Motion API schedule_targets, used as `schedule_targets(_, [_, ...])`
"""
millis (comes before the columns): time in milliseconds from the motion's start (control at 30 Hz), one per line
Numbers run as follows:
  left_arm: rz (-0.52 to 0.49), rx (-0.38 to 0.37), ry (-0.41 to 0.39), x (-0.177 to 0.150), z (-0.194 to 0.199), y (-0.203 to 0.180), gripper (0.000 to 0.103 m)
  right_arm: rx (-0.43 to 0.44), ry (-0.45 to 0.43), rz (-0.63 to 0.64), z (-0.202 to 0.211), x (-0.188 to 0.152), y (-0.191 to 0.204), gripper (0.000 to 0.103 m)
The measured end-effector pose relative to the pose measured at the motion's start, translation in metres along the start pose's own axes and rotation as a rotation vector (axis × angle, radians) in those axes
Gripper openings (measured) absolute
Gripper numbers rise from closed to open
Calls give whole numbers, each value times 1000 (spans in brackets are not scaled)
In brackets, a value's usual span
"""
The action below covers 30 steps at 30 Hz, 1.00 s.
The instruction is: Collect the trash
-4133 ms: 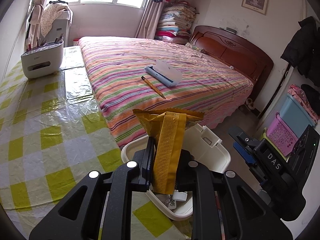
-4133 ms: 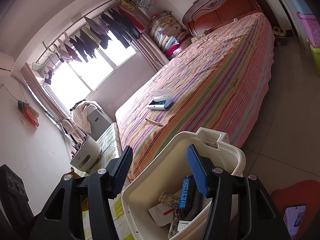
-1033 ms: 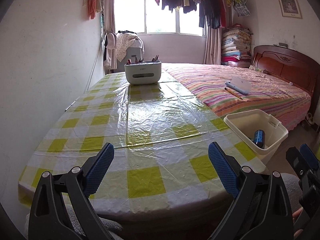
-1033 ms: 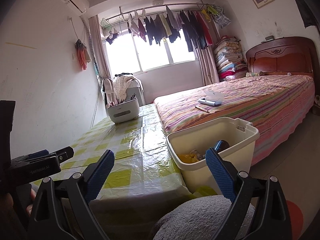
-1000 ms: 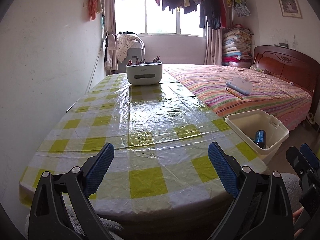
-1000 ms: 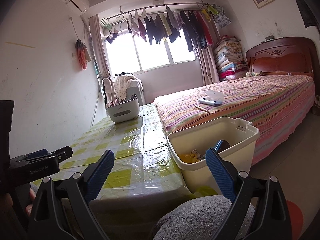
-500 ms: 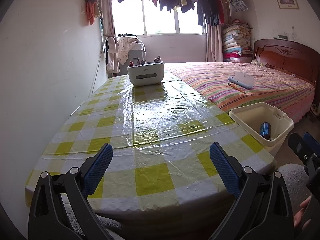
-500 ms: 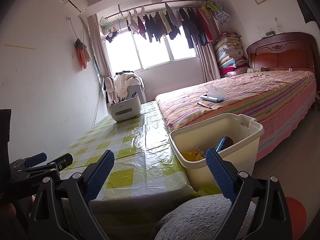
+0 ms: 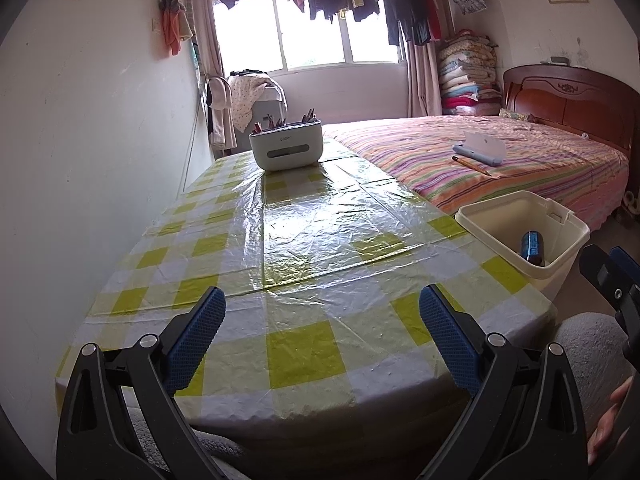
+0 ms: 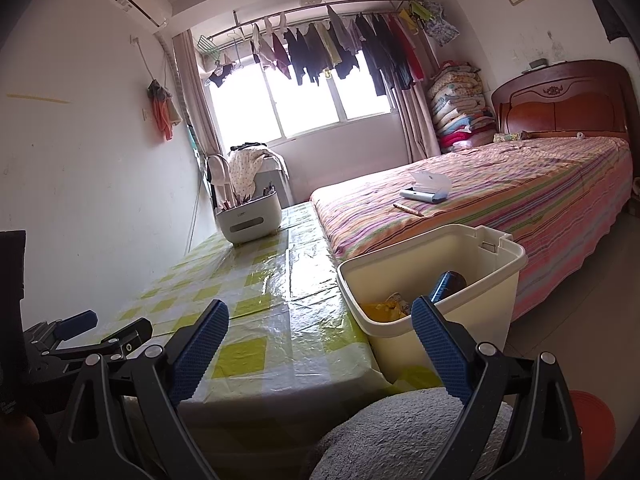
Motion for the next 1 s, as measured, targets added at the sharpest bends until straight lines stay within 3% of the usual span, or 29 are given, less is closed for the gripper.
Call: schedule_targets(1000, [-49, 10, -4, -3, -1, -7, 96, 0, 9, 4, -3, -1, 1, 90])
Point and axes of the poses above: each gripper's, at about its wrist camera, not at the fingertips, and z roughly against the way its jaws point, y to its left, x to its top, the point moved 5 cm from there along -z, roughly the way its jaws point, and after that the axes turned 3 degrees about z, right-handed, at the moved point
